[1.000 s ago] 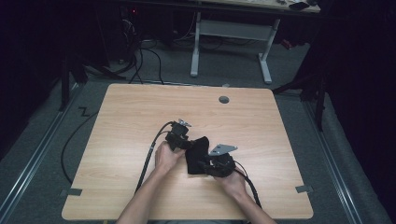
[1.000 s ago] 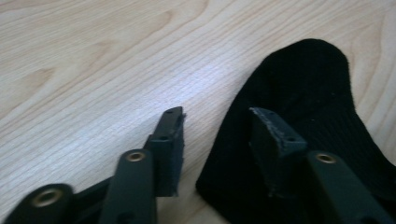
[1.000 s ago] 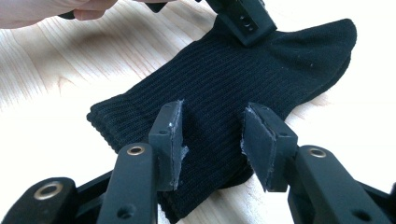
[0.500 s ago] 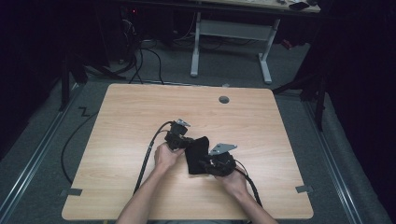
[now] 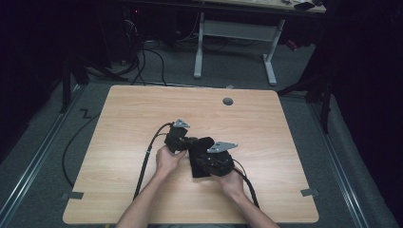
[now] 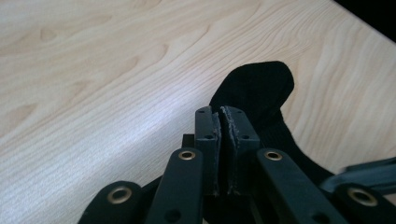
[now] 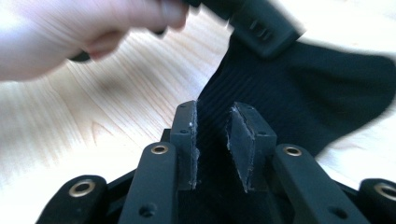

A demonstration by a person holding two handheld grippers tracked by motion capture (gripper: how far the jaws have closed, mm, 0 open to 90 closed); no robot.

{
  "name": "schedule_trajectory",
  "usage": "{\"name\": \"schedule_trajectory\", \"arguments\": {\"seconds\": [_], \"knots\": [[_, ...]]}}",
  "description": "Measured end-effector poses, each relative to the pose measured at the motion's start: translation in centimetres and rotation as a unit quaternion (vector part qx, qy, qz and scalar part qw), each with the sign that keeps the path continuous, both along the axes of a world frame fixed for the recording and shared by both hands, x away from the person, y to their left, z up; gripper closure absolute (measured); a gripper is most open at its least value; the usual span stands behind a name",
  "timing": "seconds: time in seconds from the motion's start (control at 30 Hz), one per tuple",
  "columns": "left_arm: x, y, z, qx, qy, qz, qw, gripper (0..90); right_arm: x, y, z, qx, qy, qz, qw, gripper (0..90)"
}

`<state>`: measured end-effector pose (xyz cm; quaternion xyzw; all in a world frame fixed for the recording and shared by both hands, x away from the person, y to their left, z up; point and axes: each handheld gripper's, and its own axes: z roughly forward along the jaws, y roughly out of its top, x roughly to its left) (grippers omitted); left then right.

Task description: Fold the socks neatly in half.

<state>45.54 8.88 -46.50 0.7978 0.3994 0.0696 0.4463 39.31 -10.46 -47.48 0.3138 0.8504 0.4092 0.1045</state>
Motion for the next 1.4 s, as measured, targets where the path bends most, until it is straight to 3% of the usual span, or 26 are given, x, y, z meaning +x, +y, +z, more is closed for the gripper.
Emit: {"name": "schedule_trajectory", "arguments": {"seconds": [0.1,0.23,0.37,0.53,0.63,0.73,0.8,0.9,1.1,1.4], "knots": [[-0.4,0.2,0.7,-0.018,-0.017,-0.019,0.9995,84.8,0.3,0.9,-1.1,-0.025,0.009,-0.004,0.9996,72.0],[-1.5,0.0,1.7,-0.021,-0.038,-0.045,0.998,84.8,1.0,1.2,-1.5,-0.029,0.01,-0.024,0.9992,72.9],[-2.7,-0.3,1.7,-0.008,-0.046,-0.061,0.9971,85.0,1.8,1.3,-1.7,-0.031,0.0,-0.04,0.9987,73.3],[-2.6,0.4,1.0,-0.024,-0.044,-0.043,0.9979,84.9,1.6,1.1,-1.3,-0.019,0.002,-0.029,0.9994,62.4],[-2.4,0.8,0.9,-0.025,-0.042,-0.032,0.9983,84.8,0.0,0.3,-0.1,0.0,-0.02,-0.006,0.9998,59.3],[-2.3,0.9,0.8,-0.026,-0.045,-0.031,0.9982,84.8,-1.6,-0.4,0.3,-0.015,-0.036,0.012,0.9992,56.3],[-2.4,0.8,0.8,-0.027,-0.046,-0.035,0.9979,84.8,-1.9,-0.6,-0.1,-0.032,-0.033,0.018,0.9988,55.2],[-2.8,0.4,1.0,-0.025,-0.053,-0.045,0.9973,84.8,-1.3,-0.4,-1.1,-0.054,-0.024,0.018,0.9981,56.2],[-4.5,0.4,1.5,-0.028,-0.074,-0.06,0.9951,84.7,-0.1,-0.2,-1.9,-0.04,-0.022,-0.003,0.999,59.6],[-6.0,0.4,-0.4,-0.023,-0.054,-0.064,0.9962,84.5,1.1,0.7,-2.1,-0.037,-0.034,-0.031,0.9982,59.0]]}}
